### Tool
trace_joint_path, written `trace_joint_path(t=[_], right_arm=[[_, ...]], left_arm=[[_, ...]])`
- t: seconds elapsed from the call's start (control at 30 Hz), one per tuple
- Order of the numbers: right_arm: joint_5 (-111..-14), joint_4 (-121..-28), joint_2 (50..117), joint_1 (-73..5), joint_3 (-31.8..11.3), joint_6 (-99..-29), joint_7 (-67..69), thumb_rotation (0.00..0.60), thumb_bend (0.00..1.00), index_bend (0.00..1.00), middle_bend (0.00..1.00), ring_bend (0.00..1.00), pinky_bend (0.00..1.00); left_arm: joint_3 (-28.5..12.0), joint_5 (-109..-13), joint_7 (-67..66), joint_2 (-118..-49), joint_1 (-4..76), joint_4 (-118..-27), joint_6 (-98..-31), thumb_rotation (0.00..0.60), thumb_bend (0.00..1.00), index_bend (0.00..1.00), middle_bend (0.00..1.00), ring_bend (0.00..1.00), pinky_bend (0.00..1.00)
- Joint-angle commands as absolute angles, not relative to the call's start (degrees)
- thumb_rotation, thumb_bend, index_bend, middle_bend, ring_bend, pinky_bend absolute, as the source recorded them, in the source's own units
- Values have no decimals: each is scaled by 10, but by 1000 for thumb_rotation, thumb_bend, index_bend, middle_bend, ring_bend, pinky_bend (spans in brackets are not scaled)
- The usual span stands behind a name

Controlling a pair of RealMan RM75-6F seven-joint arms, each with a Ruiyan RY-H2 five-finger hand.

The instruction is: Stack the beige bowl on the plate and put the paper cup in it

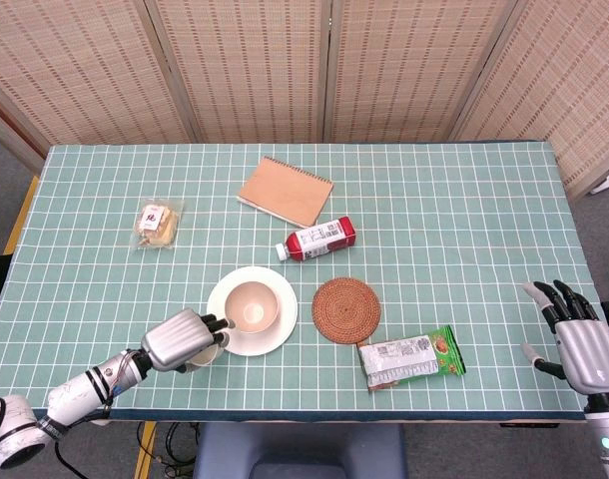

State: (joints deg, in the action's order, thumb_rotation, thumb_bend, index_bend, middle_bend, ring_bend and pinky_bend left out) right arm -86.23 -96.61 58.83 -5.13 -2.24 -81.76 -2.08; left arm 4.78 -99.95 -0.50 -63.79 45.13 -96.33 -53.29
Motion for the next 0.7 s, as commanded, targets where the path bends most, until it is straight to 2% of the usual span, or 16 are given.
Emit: trace_joint_path(t=[0.03,0.3,0.7], right_arm=[[-863,-965,589,-51,-22,-818,-20,600,234,124,124,43,125],[-864,-967,587,-51,-22,-819,-21,600,235,124,124,43,125],[-862,-969,584,-52,-23,-818,-22,600,235,125,124,43,125]], left_arm=[[23,-975,22,-618,464,-974,-533,600,224,378,242,356,691],[-8,-929,57,-620,496,-967,-483,600,224,361,242,349,691],[-48,-854,27,-689,551,-923,-399,600,223,347,242,345,694]])
